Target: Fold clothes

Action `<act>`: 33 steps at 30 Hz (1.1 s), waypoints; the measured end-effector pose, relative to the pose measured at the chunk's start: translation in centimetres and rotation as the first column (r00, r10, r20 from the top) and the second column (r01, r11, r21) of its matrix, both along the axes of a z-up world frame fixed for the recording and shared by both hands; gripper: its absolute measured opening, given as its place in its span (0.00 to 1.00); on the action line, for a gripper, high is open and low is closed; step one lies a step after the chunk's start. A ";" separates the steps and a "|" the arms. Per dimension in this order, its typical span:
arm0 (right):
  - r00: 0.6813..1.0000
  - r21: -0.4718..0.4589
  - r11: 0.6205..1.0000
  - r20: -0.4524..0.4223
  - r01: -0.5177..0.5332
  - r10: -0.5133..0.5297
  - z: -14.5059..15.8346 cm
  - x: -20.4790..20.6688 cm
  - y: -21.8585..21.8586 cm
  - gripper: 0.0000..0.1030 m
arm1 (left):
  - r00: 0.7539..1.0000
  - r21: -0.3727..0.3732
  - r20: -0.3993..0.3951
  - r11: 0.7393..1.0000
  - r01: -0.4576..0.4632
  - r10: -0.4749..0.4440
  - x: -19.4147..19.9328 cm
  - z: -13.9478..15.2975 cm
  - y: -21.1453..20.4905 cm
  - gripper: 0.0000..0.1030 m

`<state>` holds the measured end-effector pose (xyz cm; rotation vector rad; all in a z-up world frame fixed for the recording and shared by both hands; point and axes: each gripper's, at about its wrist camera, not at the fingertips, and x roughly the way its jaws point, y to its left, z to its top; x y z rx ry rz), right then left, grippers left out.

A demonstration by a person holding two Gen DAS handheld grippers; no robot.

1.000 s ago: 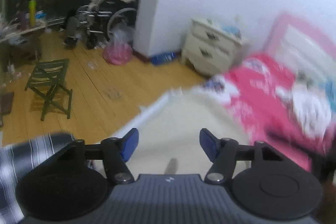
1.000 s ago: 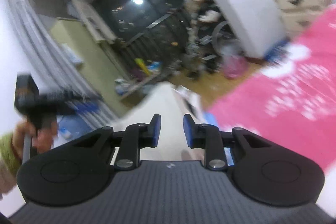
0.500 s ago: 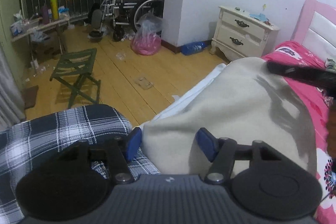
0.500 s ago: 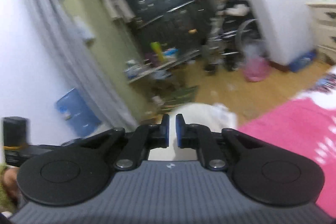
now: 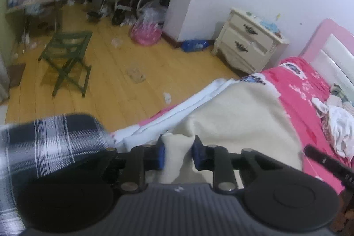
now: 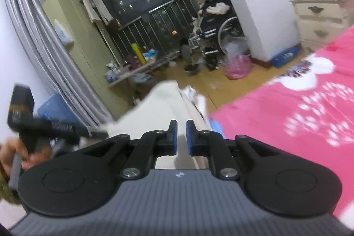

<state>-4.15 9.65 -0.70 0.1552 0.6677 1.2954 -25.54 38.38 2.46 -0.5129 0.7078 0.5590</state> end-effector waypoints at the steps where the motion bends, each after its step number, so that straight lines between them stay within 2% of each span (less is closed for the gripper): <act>1: 1.000 0.003 1.000 -0.012 0.003 -0.003 -0.3 -0.1 -0.4 0.09 | 1.000 0.020 0.020 1.000 0.008 -0.009 0.3 0.6 -0.2 0.21; 5: 0.999 0.013 1.000 -0.039 -0.025 0.025 -1.0 -0.8 0.9 0.09 | 0.998 0.109 0.059 0.994 -0.016 0.009 1.3 1.6 0.1 0.14; 6: 0.999 0.007 0.999 -0.031 -0.039 0.039 -1.5 -1.0 1.4 0.09 | 0.999 0.133 0.024 0.991 -0.033 0.030 1.5 0.9 0.6 0.13; 7: 0.999 0.001 0.999 -0.020 -0.049 0.049 -2.0 -1.4 1.9 0.08 | 0.996 0.177 -0.060 0.983 -0.053 0.065 1.9 -0.3 1.2 0.14; 8: 0.999 -0.005 0.999 -0.004 -0.052 0.052 -2.5 -1.9 2.2 0.08 | 0.989 0.140 -0.102 0.986 -0.092 0.106 1.5 -1.4 2.2 0.19; 9: 0.999 -0.009 0.999 0.010 -0.053 0.053 -2.9 -2.3 2.5 0.08 | 0.979 0.100 -0.143 0.986 -0.133 0.146 1.0 -2.4 3.2 0.19; 10: 0.998 -0.007 0.999 0.024 -0.051 0.051 -3.0 -2.6 2.6 0.08 | 0.981 0.037 -0.093 0.985 -0.169 0.172 0.1 -2.0 3.8 0.19; 11: 0.998 -0.003 0.999 0.034 -0.051 0.051 -2.9 -2.8 2.5 0.08 | 0.980 0.024 -0.037 0.981 -0.195 0.195 -0.7 -1.0 3.8 0.22; 12: 0.998 0.004 0.998 0.038 -0.055 0.055 -2.3 -3.0 2.0 0.08 | 0.976 0.056 0.010 0.974 -0.217 0.217 -1.4 0.2 3.4 0.37; 14: 0.997 0.045 0.997 0.059 -0.056 0.053 -1.1 -3.1 0.4 0.09 | 0.970 0.165 0.097 0.957 -0.237 0.224 -2.3 2.6 1.7 0.54; 15: 0.996 0.069 0.996 0.071 -0.058 0.053 -0.5 -3.1 -0.4 0.10 | 0.975 0.204 0.125 0.956 -0.208 0.186 -2.3 3.5 0.7 0.54; 16: 0.995 0.090 0.994 0.082 -0.066 0.059 0.0 -3.2 -1.1 0.10 | 0.985 0.225 0.126 0.964 -0.141 0.115 -1.8 3.9 -0.5 0.54; 18: 0.993 0.108 0.991 0.096 -0.078 0.068 0.4 -3.2 -1.5 0.10 | 0.998 0.209 0.064 0.978 0.003 -0.017 0.4 2.8 -2.1 0.54; 19: 0.991 0.095 0.992 0.109 -0.084 0.074 0.2 -3.1 -1.0 0.10 | 0.996 0.196 0.033 0.978 0.075 -0.083 1.5 2.3 -3.0 0.52; 20: 0.989 0.053 0.996 0.129 -0.079 0.071 -0.3 -3.0 0.1 0.11 | 0.993 0.195 -0.032 0.974 0.115 -0.111 3.1 0.9 -3.4 0.52; 22: 0.991 -0.064 0.997 0.126 -0.038 0.046 -2.3 -2.2 2.4 0.09 | 0.985 0.197 -0.132 0.971 0.134 -0.109 5.2 -2.2 -2.8 0.44; 23: 0.994 -0.075 0.997 0.103 -0.024 0.032 -3.1 -1.6 2.8 0.06 | 0.987 0.184 -0.139 0.977 0.109 -0.084 5.4 -3.1 -2.0 0.41; 25: 0.998 -0.061 0.998 0.060 -0.015 0.019 -2.7 -0.9 1.9 0.05 | 0.995 0.061 -0.095 0.998 0.007 -0.001 4.9 -3.0 0.0 0.40; 26: 0.998 -0.053 0.998 0.058 -0.020 0.023 -1.8 -1.0 0.7 0.05 | 0.997 0.035 -0.070 0.999 -0.010 0.012 4.6 -2.4 0.6 0.39; 29: 0.996 -0.027 0.998 0.072 -0.058 0.060 0.3 -1.9 -2.6 0.11 | 0.999 0.100 -0.035 0.995 0.016 -0.013 4.5 -1.1 0.2 0.49; 30: 0.992 -0.020 0.996 0.083 -0.091 0.092 0.5 -2.4 -3.1 0.11 | 0.999 0.108 -0.046 0.994 0.026 -0.021 5.0 -1.4 0.2 0.49; 32: 0.982 -0.045 0.989 0.114 -0.143 0.148 0.1 -3.6 -2.9 0.11 | 0.993 0.088 -0.118 0.996 0.019 -0.008 6.5 -3.3 0.4 0.52; 33: 0.981 -0.100 0.987 0.139 -0.124 0.137 -0.9 -4.0 -2.3 0.12 | 0.993 0.072 -0.121 0.997 0.005 0.004 6.7 -3.9 0.8 0.54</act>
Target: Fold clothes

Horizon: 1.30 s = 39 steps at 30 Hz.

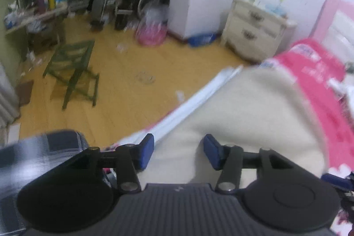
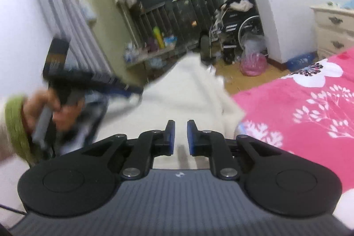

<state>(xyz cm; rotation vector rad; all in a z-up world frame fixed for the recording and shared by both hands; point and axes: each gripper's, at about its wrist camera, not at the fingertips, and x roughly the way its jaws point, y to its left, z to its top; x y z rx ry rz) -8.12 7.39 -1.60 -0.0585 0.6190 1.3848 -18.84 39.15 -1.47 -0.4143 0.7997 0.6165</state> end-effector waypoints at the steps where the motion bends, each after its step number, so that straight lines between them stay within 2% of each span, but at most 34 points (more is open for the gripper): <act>1: 0.999 -0.070 0.997 0.022 0.034 -0.033 -1.7 0.0 0.8 0.11 | 1.000 -0.017 0.000 1.000 -0.015 0.015 0.2 -0.6 0.4 0.54; 2: 0.998 -0.098 0.994 -0.005 0.058 -0.058 -2.9 0.6 1.1 0.09 | 0.999 -0.042 0.018 0.999 -0.034 0.034 -0.3 -0.3 0.5 0.52; 4: 0.989 -0.071 0.994 -0.114 0.088 -0.096 -3.6 1.8 0.3 0.06 | 0.998 -0.011 0.032 0.999 -0.049 0.049 -1.3 1.6 0.2 0.48; 6: 0.994 -0.021 0.998 -0.082 0.067 -0.068 -1.7 0.9 -1.3 0.12 | 0.998 0.044 0.067 0.999 -0.020 0.017 -1.5 3.2 -0.9 0.47; 8: 0.997 0.025 0.998 -0.053 -0.053 0.054 -0.5 -1.2 -2.3 0.12 | 0.993 0.078 0.110 0.997 0.029 -0.038 -1.3 4.2 -1.9 0.49; 10: 0.979 0.051 0.979 -0.037 -0.200 0.201 -0.1 -3.6 -2.9 0.12 | 0.996 0.102 0.066 0.993 0.059 -0.066 0.5 3.2 -2.7 0.49; 12: 0.966 -0.026 0.965 -0.024 -0.259 0.259 -2.0 -5.5 -1.6 0.12 | 0.998 0.111 -0.009 0.992 0.060 -0.060 2.3 0.8 -2.7 0.55; 13: 0.965 -0.073 0.963 -0.018 -0.260 0.260 -3.4 -6.2 -1.0 0.12 | 0.999 0.094 -0.016 0.995 0.038 -0.037 2.6 0.0 -2.2 0.59; 14: 0.966 -0.097 0.961 -0.007 -0.259 0.260 -4.6 -6.9 -0.9 0.12 | 1.000 0.057 -0.002 0.998 0.005 -0.005 2.5 -0.2 -1.7 0.60; 15: 0.965 -0.114 0.959 0.006 -0.259 0.261 -5.2 -7.5 -0.9 0.12 | 0.999 0.004 0.026 1.000 -0.025 0.024 2.1 0.3 -1.2 0.56; 16: 0.965 -0.120 0.959 0.019 -0.258 0.262 -4.8 -7.7 -1.2 0.12 | 0.998 -0.007 0.045 0.999 -0.035 0.035 1.8 1.2 -1.3 0.53; 17: 0.966 -0.127 0.959 0.021 -0.252 0.257 -4.1 -7.7 -1.8 0.12 | 0.997 -0.015 0.064 0.999 -0.043 0.044 1.5 2.1 -1.4 0.52; 20: 0.979 -0.089 0.978 0.053 -0.190 0.195 -1.9 -6.1 -3.3 0.13 | 0.993 0.103 0.110 0.994 0.031 -0.043 1.7 4.5 -3.3 0.53; 22: 0.992 -0.042 0.992 0.034 -0.118 0.120 -1.4 -4.6 -3.4 0.13 | 0.988 0.119 0.125 0.990 0.079 -0.093 3.5 4.2 -4.1 0.53; 23: 0.997 -0.035 0.997 0.026 -0.070 0.071 -1.8 -3.9 -3.1 0.13 | 0.984 0.127 0.132 0.987 0.102 -0.119 4.4 4.0 -4.5 0.53; 25: 1.000 -0.081 0.996 0.018 0.027 -0.025 -3.3 -2.7 -2.0 0.13 | 0.986 0.126 0.089 0.984 0.127 -0.139 7.1 2.2 -4.5 0.57; 27: 0.996 -0.151 0.985 -0.011 0.088 -0.091 -5.2 -2.0 -0.9 0.13 | 0.989 0.128 0.077 0.985 0.118 -0.128 8.9 0.7 -4.1 0.70; 30: 0.991 -0.137 0.983 -0.047 0.120 -0.127 -5.3 -1.4 -1.6 0.13 | 0.990 0.061 0.103 0.994 0.090 -0.096 9.4 1.4 -3.6 0.67; 32: 0.990 -0.132 0.982 -0.026 0.137 -0.142 -4.7 -1.4 -2.4 0.13 | 0.986 0.107 0.114 0.988 0.111 -0.124 8.7 2.8 -4.7 0.64; 35: 0.988 -0.058 0.987 -0.043 0.149 -0.151 -3.4 -0.9 -3.2 0.13 | 0.971 0.188 0.129 0.967 0.173 -0.199 8.8 4.1 -6.4 0.64; 37: 0.988 -0.005 0.989 -0.061 0.145 -0.145 -2.9 -0.4 -2.5 0.13 | 0.971 0.218 0.070 0.953 0.210 -0.229 10.7 3.5 -7.4 0.64; 39: 0.988 -0.009 0.990 -0.068 0.141 -0.142 -3.5 0.3 -0.8 0.13 | 0.973 0.267 -0.031 0.936 0.228 -0.228 12.9 1.8 -8.0 0.64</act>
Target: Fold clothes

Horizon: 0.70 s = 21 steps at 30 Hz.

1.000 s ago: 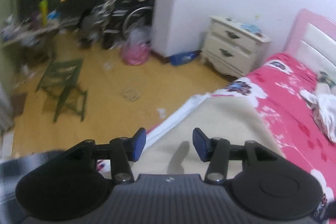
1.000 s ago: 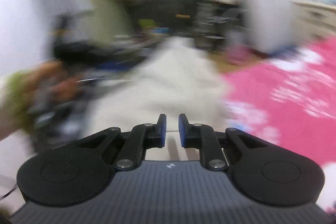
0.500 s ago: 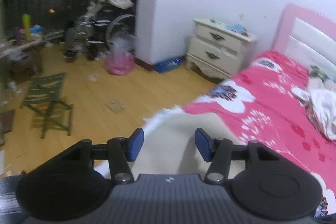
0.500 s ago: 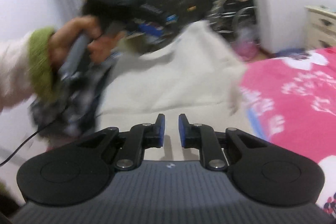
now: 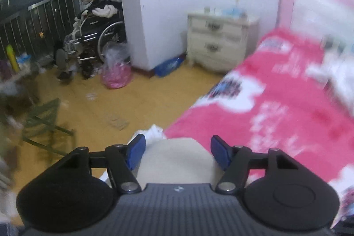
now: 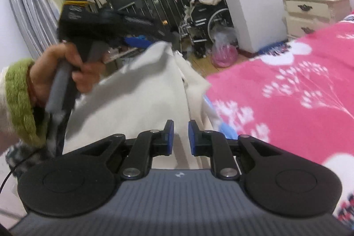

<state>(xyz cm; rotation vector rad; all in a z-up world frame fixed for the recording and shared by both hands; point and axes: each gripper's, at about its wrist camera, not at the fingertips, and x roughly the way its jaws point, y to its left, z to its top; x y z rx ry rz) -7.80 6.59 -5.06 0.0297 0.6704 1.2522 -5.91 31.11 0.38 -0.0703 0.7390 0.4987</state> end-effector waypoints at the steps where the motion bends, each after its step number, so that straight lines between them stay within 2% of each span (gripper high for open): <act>1: 1.000 -0.010 1.000 -0.005 -0.002 0.001 -0.5 0.4 1.0 0.14 | 1.000 0.024 -0.013 1.000 0.001 0.000 0.6 -0.7 0.1 0.65; 3: 1.000 -0.039 0.999 -0.016 0.008 -0.008 -1.2 0.6 2.3 0.14 | 1.000 -0.019 -0.001 0.999 -0.026 0.026 0.7 -0.4 0.8 0.63; 5: 0.999 -0.033 0.999 -0.035 0.014 -0.015 -1.0 1.0 1.8 0.14 | 0.998 -0.080 0.049 0.996 -0.044 0.048 -0.6 1.8 1.1 0.60; 7: 0.999 -0.007 1.000 -0.044 0.024 -0.025 0.1 1.3 -0.1 0.15 | 0.994 -0.122 0.103 0.992 -0.023 0.036 -3.7 4.6 0.3 0.63; 10: 0.999 0.011 1.000 -0.041 -0.023 0.023 1.3 1.3 -3.0 0.17 | 0.993 -0.141 0.118 0.989 0.037 -0.020 -8.8 7.0 -3.0 0.69; 12: 0.994 0.001 0.995 -0.056 -0.098 0.098 1.4 0.9 -3.9 0.17 | 0.996 -0.184 0.086 0.981 0.052 -0.037 -11.9 5.9 -5.9 0.73; 14: 0.982 -0.035 0.982 -0.062 -0.183 0.181 0.7 -0.2 -3.6 0.17 | 0.997 -0.248 0.050 0.967 0.062 -0.052 -14.5 3.9 -8.6 0.73; 16: 0.977 -0.104 0.972 -0.059 -0.209 0.204 -0.8 -1.1 -2.3 0.17 | 0.997 -0.275 0.014 0.959 0.070 -0.069 -15.8 0.7 -10.9 0.73; 18: 0.982 -0.150 0.971 -0.072 -0.185 0.176 -2.3 -1.6 -1.0 0.17 | 0.999 -0.212 -0.030 0.977 0.035 -0.043 -16.4 -1.4 -12.4 0.70; 20: 0.983 -0.146 0.974 -0.091 -0.173 0.161 -2.0 -1.4 -1.1 0.17 | 0.998 -0.116 -0.025 0.991 0.060 -0.064 -17.3 -1.1 -13.8 0.71; 21: 0.984 -0.142 0.975 -0.075 -0.171 0.162 -1.2 -1.4 -1.7 0.17 | 0.998 -0.114 -0.016 0.992 0.056 -0.059 -18.0 -0.8 -14.1 0.74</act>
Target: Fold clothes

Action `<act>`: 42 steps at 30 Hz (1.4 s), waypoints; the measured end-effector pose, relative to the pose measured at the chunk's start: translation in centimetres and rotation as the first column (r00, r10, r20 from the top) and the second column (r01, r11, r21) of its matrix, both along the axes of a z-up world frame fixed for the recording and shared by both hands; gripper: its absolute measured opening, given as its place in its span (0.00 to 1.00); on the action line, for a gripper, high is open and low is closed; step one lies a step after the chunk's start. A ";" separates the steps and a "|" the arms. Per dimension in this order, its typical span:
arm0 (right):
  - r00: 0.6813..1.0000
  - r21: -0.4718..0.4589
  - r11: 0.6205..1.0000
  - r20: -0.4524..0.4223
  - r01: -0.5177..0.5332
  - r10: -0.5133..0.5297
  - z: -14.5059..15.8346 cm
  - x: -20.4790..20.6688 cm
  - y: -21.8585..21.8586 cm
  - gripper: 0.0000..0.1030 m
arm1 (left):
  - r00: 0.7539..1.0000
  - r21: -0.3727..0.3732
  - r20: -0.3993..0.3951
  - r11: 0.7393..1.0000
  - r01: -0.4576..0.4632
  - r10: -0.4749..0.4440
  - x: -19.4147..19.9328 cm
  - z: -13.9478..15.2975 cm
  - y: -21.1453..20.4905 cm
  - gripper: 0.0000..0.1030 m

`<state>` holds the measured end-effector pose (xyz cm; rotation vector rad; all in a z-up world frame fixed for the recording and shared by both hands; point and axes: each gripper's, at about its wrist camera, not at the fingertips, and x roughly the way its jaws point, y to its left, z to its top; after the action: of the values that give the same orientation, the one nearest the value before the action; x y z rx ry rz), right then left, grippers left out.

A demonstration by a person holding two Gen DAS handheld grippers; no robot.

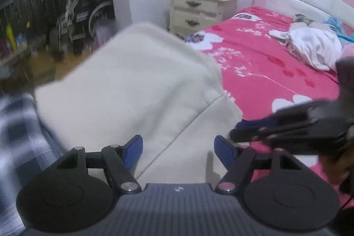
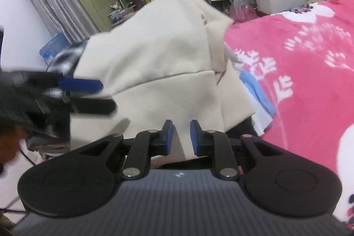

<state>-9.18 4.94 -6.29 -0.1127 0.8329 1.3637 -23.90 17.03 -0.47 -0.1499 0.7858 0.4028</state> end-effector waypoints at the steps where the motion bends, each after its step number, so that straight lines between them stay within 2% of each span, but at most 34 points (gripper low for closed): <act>1: 0.999 0.015 1.000 0.026 -0.022 0.022 0.9 -0.2 -0.8 0.17 | 1.000 0.000 0.010 1.000 -0.006 0.006 -0.7 0.2 -0.3 0.75; 3: 0.993 0.034 0.995 0.064 -0.098 0.096 2.2 -0.8 -2.2 0.17 | 0.999 0.007 0.018 0.999 -0.031 0.031 -1.6 -0.2 -0.7 0.82; 4: 0.989 0.027 0.992 0.081 -0.125 0.123 2.6 -1.1 -2.4 0.19 | 0.999 0.015 0.017 0.999 -0.052 0.052 -1.8 -1.0 -0.8 0.83; 7: 0.983 -0.093 0.984 0.096 -0.151 0.159 0.8 -1.5 0.1 0.23 | 0.994 0.064 0.025 0.992 -0.111 0.110 -1.4 -2.4 -1.5 0.89; 9: 0.983 -0.169 0.976 0.095 -0.140 0.158 -0.5 -1.2 1.5 0.23 | 0.992 0.047 0.040 0.991 -0.121 0.119 -1.4 -1.5 -2.1 0.89; 10: 0.985 -0.180 0.975 0.092 -0.126 0.144 0.0 -0.8 1.4 0.23 | 0.992 0.029 0.054 0.993 -0.118 0.117 -1.6 -0.7 -2.2 0.89; 12: 0.986 -0.158 0.983 0.118 -0.098 0.117 2.8 -0.1 0.0 0.23 | 0.989 -0.004 0.090 0.993 -0.118 0.118 -1.8 1.3 -2.2 0.89; 14: 0.975 -0.129 0.988 0.195 -0.084 0.108 7.3 0.5 -1.8 0.23 | 0.980 -0.015 0.153 0.992 -0.127 0.128 -1.8 3.7 -2.3 0.90; 16: 0.951 -0.123 0.990 0.295 -0.063 0.097 12.0 0.7 -3.3 0.25 | 0.958 -0.022 0.252 0.991 -0.135 0.136 -1.9 6.9 -2.4 0.92; 18: 0.928 -0.110 0.993 0.364 -0.035 0.073 16.4 0.7 -4.3 0.30 | 0.927 -0.039 0.338 0.986 -0.160 0.164 -1.8 9.9 -2.8 1.00; 20: 0.935 -0.102 0.994 0.354 0.042 -0.003 20.3 0.9 -4.5 0.50 | 0.898 -0.031 0.391 0.978 -0.208 0.203 -1.7 12.5 -3.4 1.00; 23: 0.956 -0.111 0.977 0.253 0.181 -0.149 23.8 0.4 -4.6 0.65 | 0.848 -0.024 0.463 0.960 -0.279 0.258 -2.0 15.9 -4.7 1.00; 24: 0.960 -0.123 0.970 0.216 0.210 -0.180 24.2 0.1 -4.5 0.68 | 0.837 -0.041 0.473 0.956 -0.289 0.274 -2.4 16.6 -5.1 1.00; 26: 0.961 -0.154 0.958 0.173 0.244 -0.217 23.7 -1.2 -4.4 0.83 | 0.841 -0.078 0.459 0.956 -0.282 0.286 -2.8 17.4 -5.5 1.00; 27: 0.958 -0.174 0.951 0.179 0.254 -0.223 23.0 -2.1 -4.2 0.84 | 0.843 -0.089 0.452 0.955 -0.285 0.293 -2.9 17.3 -5.8 1.00; 28: 0.955 -0.197 0.946 0.203 0.258 -0.218 22.1 -3.0 -4.0 0.84 | 0.844 -0.099 0.444 0.953 -0.288 0.301 -3.1 17.2 -6.1 1.00; 31: 0.937 -0.238 0.933 0.287 0.271 -0.199 19.3 -4.9 -3.8 0.85 | 0.869 -0.127 0.361 0.941 -0.314 0.338 -3.3 16.1 -6.5 1.00; 34: 0.929 -0.280 0.919 0.320 0.278 -0.184 17.6 -5.4 -3.6 0.85 | 0.886 -0.164 0.266 0.923 -0.348 0.381 -3.5 14.5 -6.4 1.00; 38: 0.935 -0.294 0.917 0.309 0.271 -0.177 16.8 -6.1 -3.7 0.85 | 0.875 -0.156 0.211 0.899 -0.410 0.436 -5.3 12.9 -6.5 1.00; 42: 0.949 -0.318 0.923 0.290 0.217 -0.123 16.3 -7.7 -3.3 0.85 | 0.880 -0.133 0.187 0.899 -0.417 0.436 -6.2 12.3 -6.7 1.00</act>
<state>-16.87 1.60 9.98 -0.4775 0.8272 0.9991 -30.14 10.34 11.88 -0.4491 0.5539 0.7593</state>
